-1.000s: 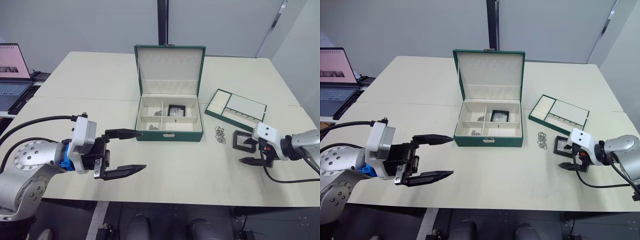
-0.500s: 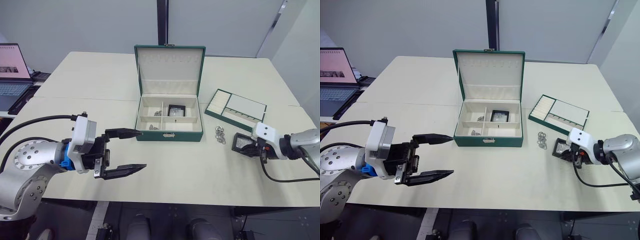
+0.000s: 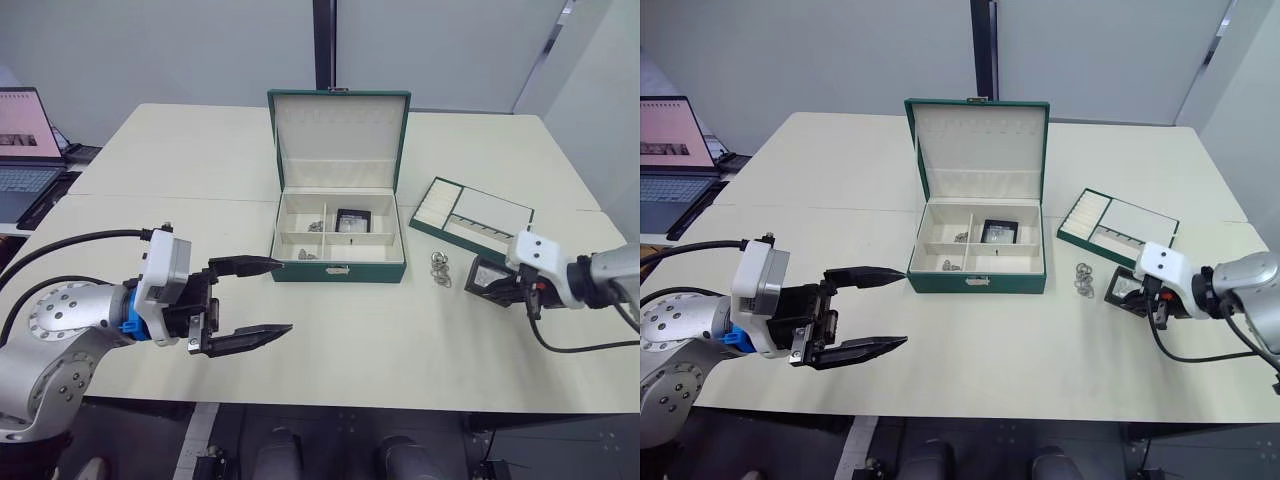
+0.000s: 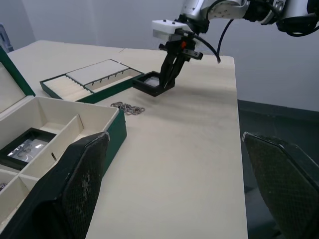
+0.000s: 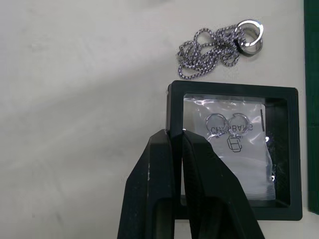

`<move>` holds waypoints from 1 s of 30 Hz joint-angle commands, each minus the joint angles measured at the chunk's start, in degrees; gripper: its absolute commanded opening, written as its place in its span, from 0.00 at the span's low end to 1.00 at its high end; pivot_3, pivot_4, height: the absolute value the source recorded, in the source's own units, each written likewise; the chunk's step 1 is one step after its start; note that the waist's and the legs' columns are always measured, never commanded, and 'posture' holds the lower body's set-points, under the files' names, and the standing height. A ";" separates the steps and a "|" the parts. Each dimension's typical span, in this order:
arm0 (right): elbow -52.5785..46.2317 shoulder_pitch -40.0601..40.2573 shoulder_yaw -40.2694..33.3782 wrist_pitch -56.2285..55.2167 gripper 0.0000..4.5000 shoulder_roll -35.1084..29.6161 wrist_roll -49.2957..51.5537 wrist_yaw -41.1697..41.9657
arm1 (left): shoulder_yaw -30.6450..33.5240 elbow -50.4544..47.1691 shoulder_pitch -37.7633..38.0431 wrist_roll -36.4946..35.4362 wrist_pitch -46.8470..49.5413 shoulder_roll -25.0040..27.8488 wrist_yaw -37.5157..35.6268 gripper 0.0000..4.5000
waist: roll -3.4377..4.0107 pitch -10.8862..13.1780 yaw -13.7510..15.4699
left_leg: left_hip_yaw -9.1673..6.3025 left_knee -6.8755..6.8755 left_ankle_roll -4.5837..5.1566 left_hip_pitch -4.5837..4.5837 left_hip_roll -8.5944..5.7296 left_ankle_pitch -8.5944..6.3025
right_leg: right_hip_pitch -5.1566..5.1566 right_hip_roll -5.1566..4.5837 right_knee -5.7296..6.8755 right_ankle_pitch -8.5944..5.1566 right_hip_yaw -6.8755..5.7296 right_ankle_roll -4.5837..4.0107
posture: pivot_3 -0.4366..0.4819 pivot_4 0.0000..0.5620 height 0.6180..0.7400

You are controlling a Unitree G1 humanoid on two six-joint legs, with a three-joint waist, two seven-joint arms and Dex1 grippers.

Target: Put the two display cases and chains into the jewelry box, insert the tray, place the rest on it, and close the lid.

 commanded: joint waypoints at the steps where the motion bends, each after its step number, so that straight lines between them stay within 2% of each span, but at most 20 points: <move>1: -7.51 -5.46 -1.60 5.25 0.00 -2.75 2.58 2.13 | 3.82 0.75 1.16 -0.46 -0.59 0.54 -0.23 1.00 | 0.03 0.01 -0.17 | 0.00 -0.02 0.01 0.03 0.01 -0.01 | 0.00 0.02 0.01 0.00 0.01 0.00 | 0.48 0.27 0.89; 4: -9.89 -11.70 1.45 8.49 0.00 -2.12 2.45 2.60 | 5.40 1.56 2.42 0.20 -1.24 0.53 -0.55 1.00 | 0.03 0.02 -0.16 | 0.00 -0.04 0.02 0.03 0.03 -0.01 | -0.03 0.02 0.00 0.00 0.02 0.00 | 0.48 0.27 0.89; 8: -9.88 -22.63 8.69 13.63 0.00 1.95 0.70 3.18 | 6.81 3.52 3.29 1.49 -2.77 0.49 -1.36 1.00 | 0.04 0.02 -0.18 | 0.04 -0.04 0.02 0.03 0.02 -0.01 | -0.18 0.00 0.01 0.00 0.05 0.00 | 0.48 0.27 0.89; 16: -3.77 -39.21 21.14 19.33 0.00 13.82 -1.65 4.17 | 11.22 6.24 5.05 2.33 -3.27 1.74 -2.42 1.00 | 0.03 0.03 -0.16 | 0.10 -0.06 0.02 -0.01 0.04 -0.01 | -0.39 -0.02 0.04 0.00 0.08 -0.01 | 0.48 0.27 0.89; 24: 10.20 -45.14 28.88 11.96 0.00 25.03 -7.10 5.04 | 14.83 6.75 7.70 3.03 -4.06 1.54 -2.24 1.00 | 0.02 0.03 -0.24 | 0.10 -0.05 0.03 0.00 0.05 -0.01 | -0.56 -0.02 0.08 0.01 0.04 -0.01 | 0.48 0.27 0.89; 30: 21.63 -47.78 31.27 5.87 0.00 32.29 -10.85 6.33 | 17.14 6.19 9.85 2.98 -4.10 1.43 -2.14 1.00 | 0.02 0.03 -0.51 | 0.12 -0.06 0.03 0.00 0.08 -0.01 | -0.61 -0.02 0.12 0.01 0.03 -0.02 | 0.48 0.27 0.89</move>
